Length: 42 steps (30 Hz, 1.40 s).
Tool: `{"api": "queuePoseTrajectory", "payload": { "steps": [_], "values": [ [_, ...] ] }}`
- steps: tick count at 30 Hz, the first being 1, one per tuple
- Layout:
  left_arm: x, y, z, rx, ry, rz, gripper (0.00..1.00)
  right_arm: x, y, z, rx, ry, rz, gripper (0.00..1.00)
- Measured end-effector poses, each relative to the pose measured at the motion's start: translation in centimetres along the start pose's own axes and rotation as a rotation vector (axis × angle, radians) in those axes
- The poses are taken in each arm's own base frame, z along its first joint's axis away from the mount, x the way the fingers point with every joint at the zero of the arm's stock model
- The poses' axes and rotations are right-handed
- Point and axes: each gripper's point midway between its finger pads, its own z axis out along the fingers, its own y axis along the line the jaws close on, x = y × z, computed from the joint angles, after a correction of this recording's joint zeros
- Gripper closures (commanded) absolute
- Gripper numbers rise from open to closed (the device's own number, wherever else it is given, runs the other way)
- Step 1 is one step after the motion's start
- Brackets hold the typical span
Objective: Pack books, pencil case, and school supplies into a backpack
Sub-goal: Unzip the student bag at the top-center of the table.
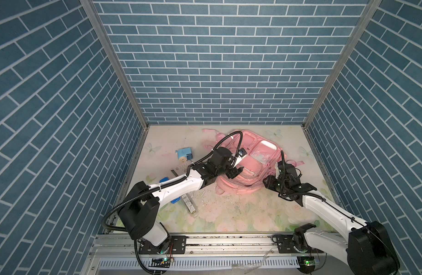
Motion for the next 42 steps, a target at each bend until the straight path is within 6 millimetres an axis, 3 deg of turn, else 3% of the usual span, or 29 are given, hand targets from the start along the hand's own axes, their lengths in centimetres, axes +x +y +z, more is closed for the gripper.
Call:
{"api": "queuePoseTrajectory", "payload": {
  "steps": [4,8,16,26,32,36,42],
  "values": [
    [0.7,-2.1,1.2,0.059,0.014,0.208,0.26,-0.9,-1.6,-0.4,0.028,-0.019,0.018,0.6],
    [1.5,-3.0,2.1,0.107,0.009,0.357,0.27,-2.6,-2.3,-2.1,0.028,-0.093,0.01,0.59],
    [3.3,-5.2,4.3,0.199,0.012,0.506,0.28,-6.3,-2.9,-5.6,0.03,-0.251,-0.032,0.56],
    [2.1,-7.2,7.0,0.169,-0.008,0.602,0.32,-6.2,-3.1,-5.6,0.029,-0.243,-0.039,0.56],
    [3.0,-7.1,9.1,0.119,0.038,0.612,0.36,-6.1,-3.0,-5.5,0.027,-0.239,-0.062,0.56],
    [3.3,-6.4,9.9,0.084,0.065,0.597,0.47,-6.1,-3.1,-5.5,0.029,-0.237,-0.073,0.56],
    [3.5,-6.6,10.1,0.075,0.081,0.579,0.84,-6.0,-3.2,-5.2,0.037,-0.226,-0.096,0.56]
  ]
}}
